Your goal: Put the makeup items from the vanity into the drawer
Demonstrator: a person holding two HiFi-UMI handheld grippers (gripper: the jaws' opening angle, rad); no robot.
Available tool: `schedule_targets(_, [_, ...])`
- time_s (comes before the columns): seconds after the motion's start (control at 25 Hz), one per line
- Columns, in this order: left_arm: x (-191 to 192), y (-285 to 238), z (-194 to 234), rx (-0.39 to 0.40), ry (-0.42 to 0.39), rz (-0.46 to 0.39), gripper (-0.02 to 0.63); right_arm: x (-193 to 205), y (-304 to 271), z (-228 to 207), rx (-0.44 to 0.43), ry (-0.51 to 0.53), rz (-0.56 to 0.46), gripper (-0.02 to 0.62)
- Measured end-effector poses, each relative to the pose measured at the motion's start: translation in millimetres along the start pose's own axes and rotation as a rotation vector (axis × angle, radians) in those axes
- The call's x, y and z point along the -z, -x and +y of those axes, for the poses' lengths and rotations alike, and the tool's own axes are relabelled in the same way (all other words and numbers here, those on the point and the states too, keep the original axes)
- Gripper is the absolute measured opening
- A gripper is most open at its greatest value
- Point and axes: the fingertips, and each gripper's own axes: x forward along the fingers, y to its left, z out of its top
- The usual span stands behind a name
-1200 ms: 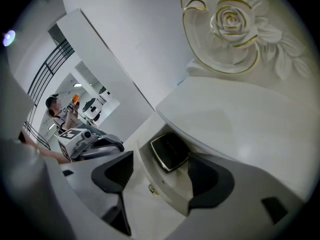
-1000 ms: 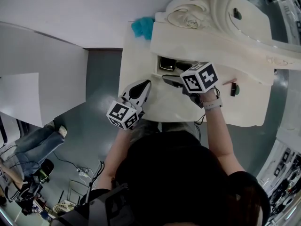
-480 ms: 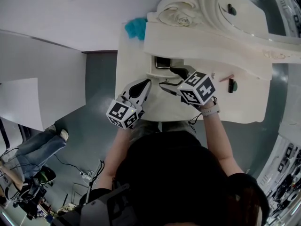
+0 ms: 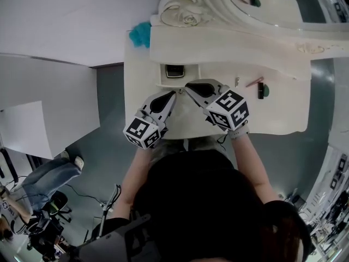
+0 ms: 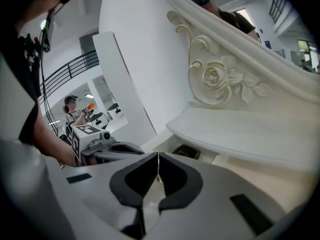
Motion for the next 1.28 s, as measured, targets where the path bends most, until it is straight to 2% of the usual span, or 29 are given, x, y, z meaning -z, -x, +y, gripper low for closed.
schedule_targets(0.56, [9.5,-45.8,-50.8,0.114,-0.048,0.061,0.012,35.1,43.2,-11.5,0.048,-0.057,-0.027,0.026])
schedule_targets(1.28, [35.2,-103.7,-103.1,0.238,-0.058,0.16,0.012,77.7,96.4,-47.5,0.147,-0.177,-0.041,0.026])
